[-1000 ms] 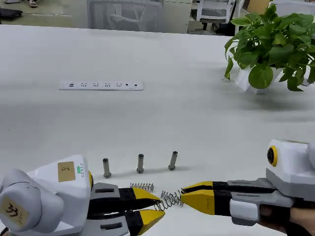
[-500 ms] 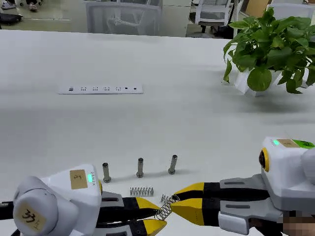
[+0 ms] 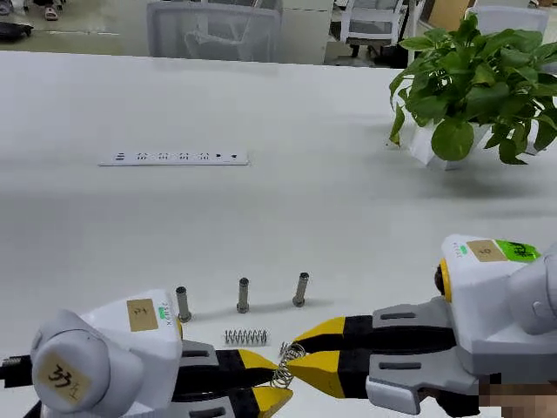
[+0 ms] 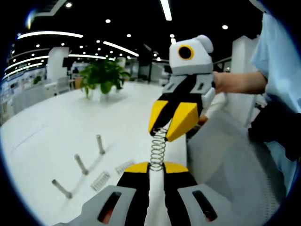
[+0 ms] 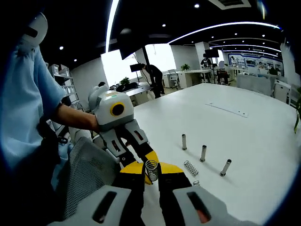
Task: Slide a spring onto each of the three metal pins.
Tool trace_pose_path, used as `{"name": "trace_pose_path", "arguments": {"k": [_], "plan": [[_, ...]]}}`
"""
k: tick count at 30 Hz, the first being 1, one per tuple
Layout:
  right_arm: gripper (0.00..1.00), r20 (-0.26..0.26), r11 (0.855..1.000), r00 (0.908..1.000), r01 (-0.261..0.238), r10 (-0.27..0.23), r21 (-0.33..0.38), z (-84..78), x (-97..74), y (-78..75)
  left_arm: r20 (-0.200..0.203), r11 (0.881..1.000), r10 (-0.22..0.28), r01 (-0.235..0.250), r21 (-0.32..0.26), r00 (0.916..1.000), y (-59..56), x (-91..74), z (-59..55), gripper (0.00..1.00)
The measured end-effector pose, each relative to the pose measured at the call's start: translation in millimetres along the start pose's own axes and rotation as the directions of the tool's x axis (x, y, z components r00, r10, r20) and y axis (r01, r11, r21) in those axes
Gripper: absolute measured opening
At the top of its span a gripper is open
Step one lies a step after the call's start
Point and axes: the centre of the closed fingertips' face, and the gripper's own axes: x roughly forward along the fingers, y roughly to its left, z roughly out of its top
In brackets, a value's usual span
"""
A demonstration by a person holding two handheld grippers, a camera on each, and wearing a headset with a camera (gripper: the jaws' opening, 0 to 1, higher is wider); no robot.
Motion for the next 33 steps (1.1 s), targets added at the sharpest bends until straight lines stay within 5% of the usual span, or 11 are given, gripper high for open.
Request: {"name": "trace_pose_path", "arguments": {"k": [5, 8, 11, 14, 18, 25, 26, 31, 33], "plan": [[0.13, 0.007, 1.000, 0.9997, -0.022, 0.021, 0.012, -0.1, -1.3, 0.8, 0.015, 1.000, -0.005, 0.005, 0.004, 0.9999, -2.3, -0.5, -0.4, 0.09], [0.27, 0.000, 1.000, 0.9997, -0.023, 0.023, -0.012, 1.7, -1.7, 0.4, 0.021, 1.000, -0.008, 0.008, -0.001, 0.9997, -3.5, -0.5, -0.8, 0.09], [0.27, -0.072, 0.995, 0.9972, -0.029, 0.022, -0.100, -1.6, -2.9, -2.0, 0.016, 1.000, -0.011, 0.011, -0.002, 0.9998, -3.8, 0.2, -2.5, 0.09], [0.27, -0.169, 0.973, 0.9849, -0.077, 0.040, -0.218, -2.9, -2.5, 2.1, 0.005, 1.000, -0.015, 0.015, 0.002, 0.9999, -3.9, 0.9, -4.7, 0.09], [0.26, -0.333, 0.920, 0.9367, -0.221, 0.108, -0.323, -10.5, -2.2, 16.1, -0.008, 1.000, -0.025, 0.025, 0.017, 0.9997, -5.1, 1.7, -6.7, 0.09], [0.24, -0.464, 0.849, 0.8802, -0.317, 0.097, -0.423, -16.1, 6.9, 11.1, -0.026, 0.999, -0.043, 0.044, 0.031, 0.9987, -6.9, 2.0, -8.7, 0.09], [0.23, -0.474, 0.843, 0.8750, -0.326, 0.098, -0.428, -17.0, 8.4, 10.9, -0.029, 0.998, -0.046, 0.047, 0.034, 0.9985, -7.5, 2.2, -8.9, 0.09], [0.18, -0.569, 0.808, 0.8147, -0.407, 0.111, -0.426, -29.8, 9.6, 12.2, -0.045, 0.997, -0.060, 0.062, 0.050, 0.9972, -9.8, 3.2, -9.7, 0.09], [0.17, -0.592, 0.805, 0.7970, -0.426, 0.118, -0.412, -32.9, 10.1, 12.1, -0.044, 0.997, -0.063, 0.065, 0.051, 0.9971, -10.0, 3.6, -9.1, 0.09]]}}
